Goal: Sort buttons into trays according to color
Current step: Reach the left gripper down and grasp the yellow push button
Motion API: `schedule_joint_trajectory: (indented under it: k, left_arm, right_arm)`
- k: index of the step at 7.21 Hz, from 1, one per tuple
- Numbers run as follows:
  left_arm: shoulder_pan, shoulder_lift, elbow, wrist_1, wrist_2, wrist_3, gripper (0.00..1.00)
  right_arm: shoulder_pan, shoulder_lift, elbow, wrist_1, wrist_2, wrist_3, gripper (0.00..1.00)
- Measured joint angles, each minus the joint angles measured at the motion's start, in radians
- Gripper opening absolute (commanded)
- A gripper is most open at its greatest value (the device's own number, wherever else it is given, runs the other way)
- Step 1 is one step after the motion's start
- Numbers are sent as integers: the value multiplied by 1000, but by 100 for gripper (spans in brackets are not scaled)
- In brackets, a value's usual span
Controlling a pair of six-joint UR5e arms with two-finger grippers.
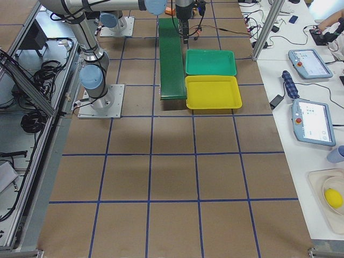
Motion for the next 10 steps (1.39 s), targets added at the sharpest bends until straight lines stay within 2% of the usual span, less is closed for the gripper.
schedule_joint_trajectory:
  k: [2, 4, 6, 10]
  left_arm:
    - [39, 4, -18, -3, 3, 103, 100]
    - [174, -19, -37, 2, -6, 224, 100]
    - [302, -93, -66, 60, -7, 382, 100]
    - [502, -310, -203, 409, -2, 786, 100]
  right_arm:
    - [0, 0, 0, 1, 0, 0, 100]
    - [0, 0, 0, 2, 1, 0, 100]
    - [0, 0, 0, 3, 1, 1, 100]
    - [0, -2, 14, 2, 2, 3, 100]
